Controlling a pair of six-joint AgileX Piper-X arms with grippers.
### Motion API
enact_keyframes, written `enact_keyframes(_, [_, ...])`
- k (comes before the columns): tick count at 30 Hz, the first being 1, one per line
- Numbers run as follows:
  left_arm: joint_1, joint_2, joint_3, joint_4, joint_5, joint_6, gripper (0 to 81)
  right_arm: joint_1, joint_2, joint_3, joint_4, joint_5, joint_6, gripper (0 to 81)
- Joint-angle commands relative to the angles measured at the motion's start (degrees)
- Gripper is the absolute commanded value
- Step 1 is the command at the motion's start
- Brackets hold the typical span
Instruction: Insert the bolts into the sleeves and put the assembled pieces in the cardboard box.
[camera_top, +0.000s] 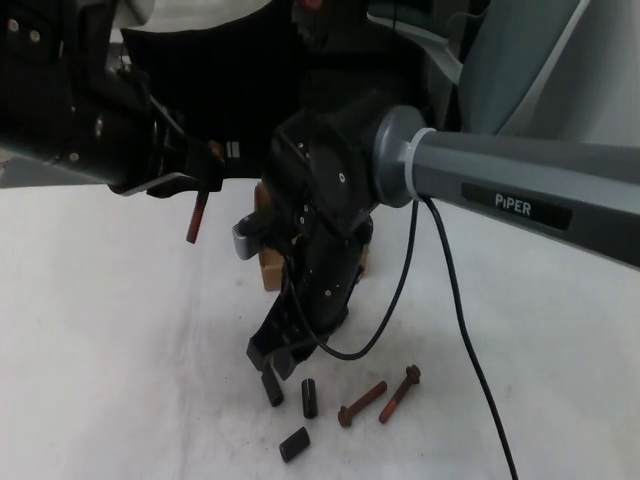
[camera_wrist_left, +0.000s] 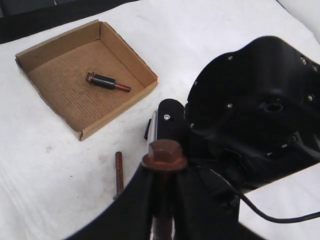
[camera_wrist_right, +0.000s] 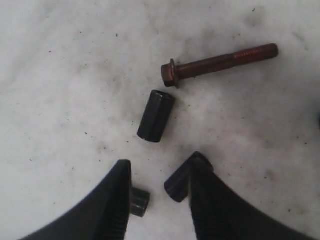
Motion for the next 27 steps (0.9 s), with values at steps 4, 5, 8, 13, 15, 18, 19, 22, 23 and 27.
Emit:
enact_keyframes(4, [0.0,-1.1,-0.2,-0.2,0.2,-0.2,0.0,0.1,-0.4,-0.5,0.1,0.4,-0.1,36.3])
enact_keyframes(5, [0.0,-1.1,-0.2,-0.2,0.2,-0.2,0.0,0.1,-0.4,-0.5,0.1,0.4,-0.1,36.3])
enact_keyframes(8, [0.0,-1.1,-0.2,-0.2,0.2,-0.2,0.0,0.3,-0.2,-0.5,0.1,0.3,0.2,36.3])
enact_keyframes(13, [0.0,-1.1,-0.2,-0.2,0.2,-0.2,0.0,1.4,-0.2,-0.5,-2.7,0.4,1.0,36.3])
enact_keyframes(15, [0.0,-1.1,-0.2,-0.2,0.2,-0.2,0.0,1.8,-0.2,-0.5,-3.4,0.5,1.0,36.3])
enact_keyframes(18, [0.0,-1.1,-0.2,-0.2,0.2,-0.2,0.0,1.9,-0.2,-0.5,-3.6,0.5,1.0,36.3])
enact_keyframes(19, [0.0,-1.0,-0.2,-0.2,0.2,0.0,0.0,1.9,-0.2,-0.5,-3.6,0.5,1.0,36.3])
enact_keyframes(22, [0.0,-1.0,-0.2,-0.2,0.0,0.0,0.0,1.9,-0.2,-0.5,-3.3,0.6,1.0,36.3])
enact_keyframes(23, [0.0,-1.0,-0.2,-0.2,-0.4,0.0,0.0,1.9,-0.2,-0.5,-3.3,0.6,1.0,36.3])
enact_keyframes(27, [0.4,-1.5,-0.2,-0.2,-4.7,2.1,0.0,1.9,-0.2,-0.5,-3.0,0.6,1.0,36.3])
